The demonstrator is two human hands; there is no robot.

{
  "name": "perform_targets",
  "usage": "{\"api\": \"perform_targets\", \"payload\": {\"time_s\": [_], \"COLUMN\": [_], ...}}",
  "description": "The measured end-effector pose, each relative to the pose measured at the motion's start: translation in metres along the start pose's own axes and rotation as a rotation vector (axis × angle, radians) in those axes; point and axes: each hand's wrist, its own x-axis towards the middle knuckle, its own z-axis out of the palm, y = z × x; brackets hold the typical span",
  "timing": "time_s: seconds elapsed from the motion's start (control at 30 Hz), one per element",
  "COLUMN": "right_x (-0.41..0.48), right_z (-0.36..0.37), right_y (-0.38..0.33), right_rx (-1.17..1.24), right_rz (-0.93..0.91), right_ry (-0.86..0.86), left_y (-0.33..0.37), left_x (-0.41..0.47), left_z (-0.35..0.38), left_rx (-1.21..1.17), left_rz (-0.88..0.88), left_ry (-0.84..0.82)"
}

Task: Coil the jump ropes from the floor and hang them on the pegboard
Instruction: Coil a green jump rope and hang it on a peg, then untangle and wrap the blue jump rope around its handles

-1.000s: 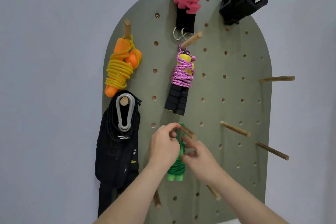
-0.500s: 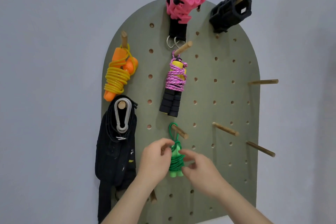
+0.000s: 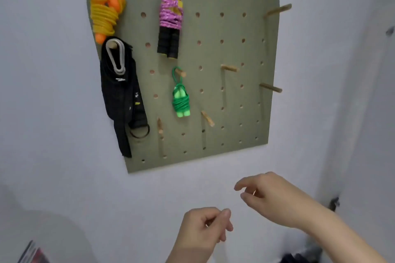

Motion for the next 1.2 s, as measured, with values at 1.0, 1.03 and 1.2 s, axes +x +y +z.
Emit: {"api": "perform_targets", "payload": {"time_s": [1.0,1.03,1.2], "right_x": [-0.434,-0.439,-0.462], "right_z": [0.621,0.648,0.793], "right_y": [0.270,0.277,0.305], "right_rx": [0.572,0.649,0.998], "right_rz": [1.045,1.124,1.542], "right_ry": [-0.575,-0.541,-0.415], "left_y": [-0.552,-0.581,-0.718], "left_x": [-0.349,-0.357,-0.410], "left_z": [0.311,0.325,0.396], "left_rx": [0.312,0.342,0.431], "left_rz": [-0.905,-0.880,-0.924], "left_ry": [-0.540,-0.627,-0.815]}}
